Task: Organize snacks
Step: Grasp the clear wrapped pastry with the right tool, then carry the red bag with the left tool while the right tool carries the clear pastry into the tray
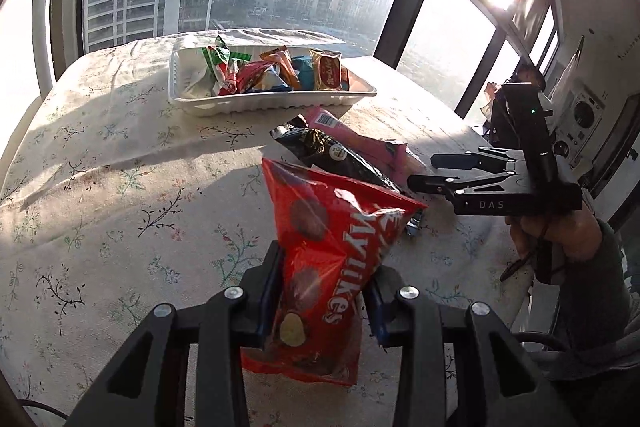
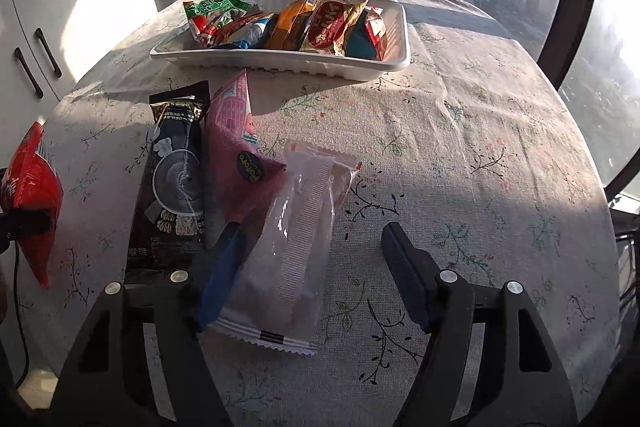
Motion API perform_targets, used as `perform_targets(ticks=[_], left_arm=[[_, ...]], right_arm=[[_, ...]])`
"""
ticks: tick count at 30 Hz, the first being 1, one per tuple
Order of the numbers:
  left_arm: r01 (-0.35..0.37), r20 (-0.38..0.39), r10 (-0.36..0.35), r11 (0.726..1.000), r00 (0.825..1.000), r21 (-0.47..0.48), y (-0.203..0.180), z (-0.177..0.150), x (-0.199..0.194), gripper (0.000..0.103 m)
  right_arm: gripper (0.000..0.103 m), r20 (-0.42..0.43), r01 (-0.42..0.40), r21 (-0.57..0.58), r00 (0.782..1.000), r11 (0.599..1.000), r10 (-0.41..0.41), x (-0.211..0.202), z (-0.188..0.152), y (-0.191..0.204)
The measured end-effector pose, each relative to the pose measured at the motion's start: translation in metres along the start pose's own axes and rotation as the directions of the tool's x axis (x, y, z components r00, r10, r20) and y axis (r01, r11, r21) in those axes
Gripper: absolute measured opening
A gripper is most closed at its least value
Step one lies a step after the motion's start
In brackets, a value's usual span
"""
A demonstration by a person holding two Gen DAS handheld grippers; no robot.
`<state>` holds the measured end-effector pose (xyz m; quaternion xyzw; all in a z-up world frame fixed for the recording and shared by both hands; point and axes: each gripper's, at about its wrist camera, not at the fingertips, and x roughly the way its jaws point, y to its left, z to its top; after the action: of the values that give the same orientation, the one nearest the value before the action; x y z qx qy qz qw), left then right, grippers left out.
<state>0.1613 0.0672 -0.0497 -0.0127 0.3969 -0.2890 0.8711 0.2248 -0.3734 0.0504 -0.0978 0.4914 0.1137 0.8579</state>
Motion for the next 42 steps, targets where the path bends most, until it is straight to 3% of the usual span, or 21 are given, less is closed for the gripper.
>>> perform_targets(ticks=[5, 12, 19, 21, 25, 33, 42], left_arm=[[-0.021, -0.012, 0.021, 1.000, 1.000, -0.001, -0.004, -0.002, 0.005, 0.039], [-0.072, -0.046, 0.073, 0.997, 0.996, 0.016, -0.010, -0.005, 0.010, 0.038], [-0.110, -0.074, 0.112, 0.993, 0.991, 0.036, -0.013, -0.009, 0.015, 0.038], [-0.113, -0.073, 0.115, 0.993, 0.991, 0.038, -0.013, -0.009, 0.015, 0.038], [-0.112, -0.067, 0.114, 0.993, 0.991, 0.031, -0.013, -0.009, 0.013, 0.038], [-0.081, -0.026, 0.081, 0.997, 0.996, -0.005, -0.010, 0.001, 0.000, 0.037], [-0.055, 0.040, 0.056, 0.998, 0.998, -0.025, -0.004, 0.028, -0.015, 0.037]], right_arm=[[0.063, -0.008, 0.026, -0.018, 1.000, 0.999, -0.026, -0.005, -0.005, -0.010], [0.061, -0.014, 0.020, -0.104, 1.000, 0.994, -0.022, -0.002, 0.003, 0.005], [0.044, -0.036, -0.044, -0.111, 0.999, 0.993, 0.040, 0.000, 0.006, 0.003], [0.031, -0.039, -0.055, -0.110, 0.998, 0.992, 0.051, -0.001, 0.007, 0.001], [0.025, -0.039, -0.067, -0.099, 0.997, 0.993, 0.064, -0.004, 0.004, -0.004], [0.021, 0.004, -0.104, -0.047, 0.995, 0.993, 0.104, -0.017, -0.003, -0.018], [0.021, 0.129, -0.162, 0.049, 0.980, 0.986, 0.154, -0.059, 0.007, -0.052]])
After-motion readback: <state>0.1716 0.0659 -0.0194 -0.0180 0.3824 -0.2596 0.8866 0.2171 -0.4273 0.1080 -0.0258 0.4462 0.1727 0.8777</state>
